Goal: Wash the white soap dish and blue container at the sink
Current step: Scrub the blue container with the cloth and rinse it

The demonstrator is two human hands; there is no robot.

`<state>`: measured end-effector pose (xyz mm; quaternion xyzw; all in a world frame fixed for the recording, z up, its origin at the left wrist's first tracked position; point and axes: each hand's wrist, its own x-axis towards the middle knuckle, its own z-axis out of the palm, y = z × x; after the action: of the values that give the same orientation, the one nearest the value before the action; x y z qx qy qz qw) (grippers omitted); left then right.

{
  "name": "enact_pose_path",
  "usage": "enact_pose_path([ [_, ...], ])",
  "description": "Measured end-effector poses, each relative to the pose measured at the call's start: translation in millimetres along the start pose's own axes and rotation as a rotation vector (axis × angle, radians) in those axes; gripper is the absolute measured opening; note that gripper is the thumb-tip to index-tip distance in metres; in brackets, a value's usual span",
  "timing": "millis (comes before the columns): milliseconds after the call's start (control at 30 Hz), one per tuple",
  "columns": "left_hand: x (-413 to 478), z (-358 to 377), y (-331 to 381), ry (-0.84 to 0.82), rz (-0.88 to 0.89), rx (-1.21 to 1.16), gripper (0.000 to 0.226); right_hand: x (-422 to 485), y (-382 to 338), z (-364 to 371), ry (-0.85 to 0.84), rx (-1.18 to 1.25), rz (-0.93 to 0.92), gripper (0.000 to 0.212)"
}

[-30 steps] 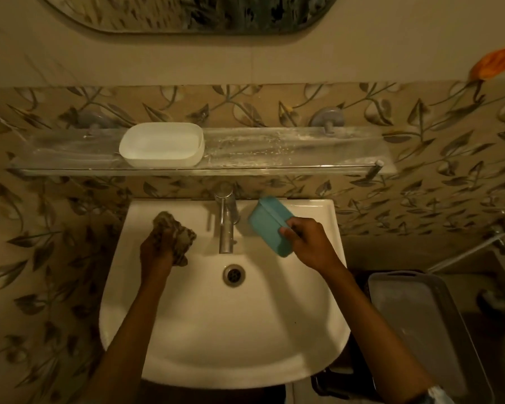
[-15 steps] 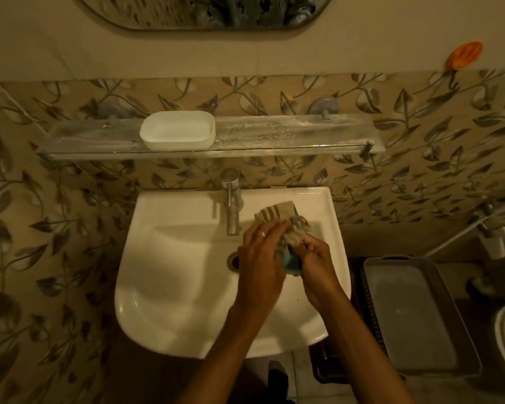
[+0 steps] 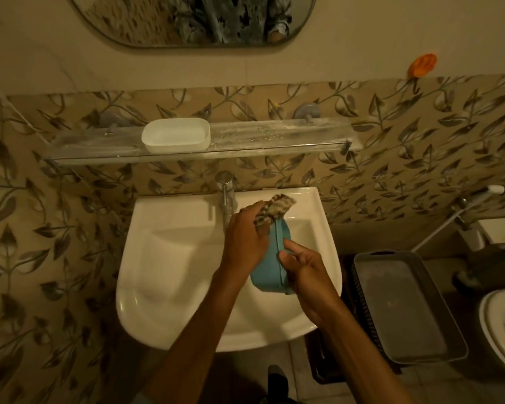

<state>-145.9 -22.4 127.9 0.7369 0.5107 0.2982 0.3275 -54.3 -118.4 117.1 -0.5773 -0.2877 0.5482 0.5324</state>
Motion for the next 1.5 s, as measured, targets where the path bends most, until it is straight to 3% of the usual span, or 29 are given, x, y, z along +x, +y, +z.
enact_pose_path([
  [200,-96,18,-5,0.065,0.173,-0.087,0.054,16,-22,-12,0.115,0.123,-0.018,0.030],
  [267,-112,18,-14,-0.015,0.004,-0.308,0.049,20,-30,-22,0.153,0.168,-0.047,0.030],
  [333,-112,13,-27,-0.007,-0.374,-0.656,0.042,24,-38,-33,0.215,0.095,-0.052,0.028],
  [400,-101,0,-39,0.041,-0.622,-1.025,0.031,31,-40,-36,0.284,-0.023,-0.024,0.027],
  [500,-79,-27,-41,0.045,-0.643,-1.443,0.032,38,-34,-31,0.401,-0.033,0.076,0.020],
  [567,-65,-44,-32,0.077,-0.575,-1.557,0.034,41,-31,-23,0.451,0.008,0.100,0.040],
  [633,-53,-56,-18,0.120,-0.514,-1.534,0.031,43,-26,-15,0.497,-0.006,0.059,0.061],
  [700,-43,-63,-4,0.181,-0.397,-1.394,0.037,42,-24,-6,0.537,-0.079,-0.058,0.056],
  [800,-41,-59,25,0.286,-0.122,-0.810,0.030,41,-22,4,0.584,-0.195,-0.245,0.053],
  [967,-55,-14,55,0.201,0.325,0.045,0.043,38,-19,9,0.585,-0.239,-0.397,0.036],
  [1033,-54,-10,48,0.189,0.307,0.025,0.044,37,-17,5,0.585,-0.211,-0.385,0.034],
  [1200,-45,-18,23,0.272,-0.029,-0.251,0.036,29,-20,2,0.639,-0.167,-0.359,0.053],
  [1267,-59,-10,29,0.283,0.035,-0.273,0.041,27,-21,2,0.672,-0.214,-0.383,0.055],
  [1400,-82,9,37,0.185,0.347,-0.098,0.045,28,-16,-4,0.621,-0.224,-0.405,0.042],
  [1433,-73,6,32,0.159,0.325,-0.139,0.045,29,-16,-5,0.621,-0.263,-0.404,0.046],
  [1500,-50,-4,22,0.148,0.089,-0.291,0.038,27,-17,-6,0.632,-0.366,-0.446,0.053],
])
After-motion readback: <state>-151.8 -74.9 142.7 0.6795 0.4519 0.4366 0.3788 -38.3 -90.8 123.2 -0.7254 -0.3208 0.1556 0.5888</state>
